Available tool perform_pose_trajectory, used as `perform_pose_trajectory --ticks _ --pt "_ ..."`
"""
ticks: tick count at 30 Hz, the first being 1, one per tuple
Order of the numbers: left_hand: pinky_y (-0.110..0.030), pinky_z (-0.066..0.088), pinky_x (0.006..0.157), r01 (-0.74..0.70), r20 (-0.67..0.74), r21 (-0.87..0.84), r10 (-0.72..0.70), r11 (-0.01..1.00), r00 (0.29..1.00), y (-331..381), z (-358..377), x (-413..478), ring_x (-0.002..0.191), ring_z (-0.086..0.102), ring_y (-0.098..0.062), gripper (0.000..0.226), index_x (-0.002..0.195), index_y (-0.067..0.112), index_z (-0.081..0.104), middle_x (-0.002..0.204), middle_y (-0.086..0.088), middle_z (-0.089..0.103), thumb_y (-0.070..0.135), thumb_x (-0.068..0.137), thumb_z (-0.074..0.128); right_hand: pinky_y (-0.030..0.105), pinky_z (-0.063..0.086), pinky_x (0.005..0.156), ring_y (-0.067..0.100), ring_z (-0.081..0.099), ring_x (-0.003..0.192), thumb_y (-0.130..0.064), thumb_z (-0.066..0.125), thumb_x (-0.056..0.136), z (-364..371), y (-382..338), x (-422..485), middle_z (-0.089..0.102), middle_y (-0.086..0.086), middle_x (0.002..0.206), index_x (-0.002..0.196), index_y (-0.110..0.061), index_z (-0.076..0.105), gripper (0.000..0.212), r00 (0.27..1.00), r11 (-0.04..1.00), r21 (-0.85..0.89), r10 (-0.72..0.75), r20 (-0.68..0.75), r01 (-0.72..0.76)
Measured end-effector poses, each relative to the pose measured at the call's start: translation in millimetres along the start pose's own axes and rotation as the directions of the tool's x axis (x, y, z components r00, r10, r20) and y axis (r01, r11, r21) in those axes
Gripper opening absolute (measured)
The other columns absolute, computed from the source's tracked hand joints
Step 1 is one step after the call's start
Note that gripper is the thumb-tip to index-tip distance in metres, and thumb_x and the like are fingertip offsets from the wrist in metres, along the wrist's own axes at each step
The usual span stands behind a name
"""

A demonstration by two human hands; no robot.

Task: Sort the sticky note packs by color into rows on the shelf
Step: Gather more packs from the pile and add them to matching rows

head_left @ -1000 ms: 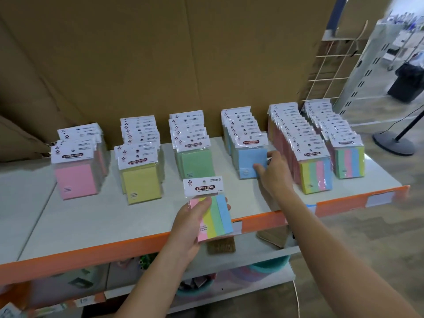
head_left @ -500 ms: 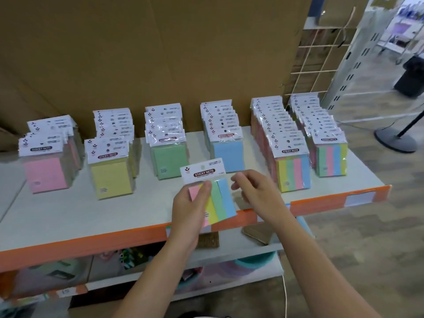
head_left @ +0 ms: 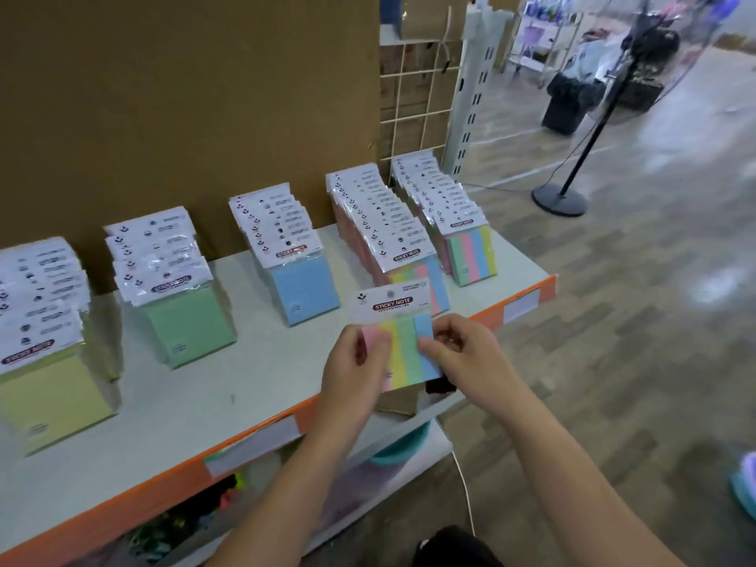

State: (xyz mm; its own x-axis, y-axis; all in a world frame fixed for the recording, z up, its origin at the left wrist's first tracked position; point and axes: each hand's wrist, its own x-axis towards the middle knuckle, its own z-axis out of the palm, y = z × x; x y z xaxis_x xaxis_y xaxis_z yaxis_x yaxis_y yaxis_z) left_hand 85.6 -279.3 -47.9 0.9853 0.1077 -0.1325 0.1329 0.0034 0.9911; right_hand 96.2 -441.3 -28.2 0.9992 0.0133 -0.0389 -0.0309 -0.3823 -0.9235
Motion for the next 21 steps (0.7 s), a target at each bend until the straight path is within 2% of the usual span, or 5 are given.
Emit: perform_pose_trajectory --ticks 6,10,14,17,21 --pt "-0.021 0.050 0.051 -0.048 -0.015 0.172 0.051 0.984 0.999 2.5 34.4 15.4 0.059 0.059 0.002 0.018 0.080 0.022 0.060 0.071 0.006 0.065 0.020 0.097 0.056 0.033 0.045 0.066 0.014 0.051 0.065 -0.015 0.067 0.091 -70.5 24.0 61.9 0.062 -0.002 0.080 0.091 -0.014 0.066 0.001 0.986 0.990 -0.138 -0.032 -0.161 0.009" --pt "-0.022 0.042 0.057 -0.047 -0.021 0.266 0.055 0.963 0.998 1.1 65.4 19.3 0.064 0.057 -0.007 0.023 0.073 0.028 0.060 0.071 0.006 0.064 0.024 0.095 0.056 0.035 0.049 0.073 0.022 0.060 0.075 -0.015 0.065 0.091 -119.4 38.2 113.2 0.067 0.004 0.090 0.095 -0.015 0.069 0.006 0.972 0.950 -0.312 -0.065 -0.226 -0.009" --pt "-0.021 0.043 0.057 -0.032 -0.108 0.299 0.068 0.954 0.992 -3.8 88.0 25.8 0.063 0.055 -0.009 0.021 0.072 0.025 0.061 0.069 0.005 0.063 0.025 0.093 0.056 0.029 0.040 0.075 0.025 0.062 0.097 -0.025 0.071 0.089 -126.5 50.4 141.1 0.067 0.009 0.107 0.114 -0.007 0.063 0.032 0.989 0.919 -0.388 0.005 -0.151 -0.064" --pt "-0.013 0.042 0.055 -0.016 -0.190 0.333 0.083 0.943 0.978 -4.3 99.7 28.3 0.061 0.054 -0.001 0.020 0.072 0.025 0.061 0.067 0.010 0.063 0.025 0.092 0.057 0.036 0.046 0.084 0.030 0.057 0.105 -0.031 0.083 0.076 -113.6 56.8 142.2 0.061 0.016 0.114 0.120 0.000 0.057 0.060 0.997 0.908 -0.417 -0.002 -0.075 -0.030" --pt "-0.010 0.040 0.061 0.005 -0.271 0.369 0.102 0.930 0.957 -2.5 109.6 25.3 0.069 0.055 -0.001 0.019 0.075 0.019 0.062 0.074 0.006 0.064 0.021 0.093 0.058 0.033 0.039 0.085 0.031 0.048 0.110 -0.035 0.080 0.079 -103.1 60.2 139.4 0.052 0.018 0.119 0.123 0.002 0.048 0.066 0.993 0.884 -0.467 -0.068 -0.100 0.014"
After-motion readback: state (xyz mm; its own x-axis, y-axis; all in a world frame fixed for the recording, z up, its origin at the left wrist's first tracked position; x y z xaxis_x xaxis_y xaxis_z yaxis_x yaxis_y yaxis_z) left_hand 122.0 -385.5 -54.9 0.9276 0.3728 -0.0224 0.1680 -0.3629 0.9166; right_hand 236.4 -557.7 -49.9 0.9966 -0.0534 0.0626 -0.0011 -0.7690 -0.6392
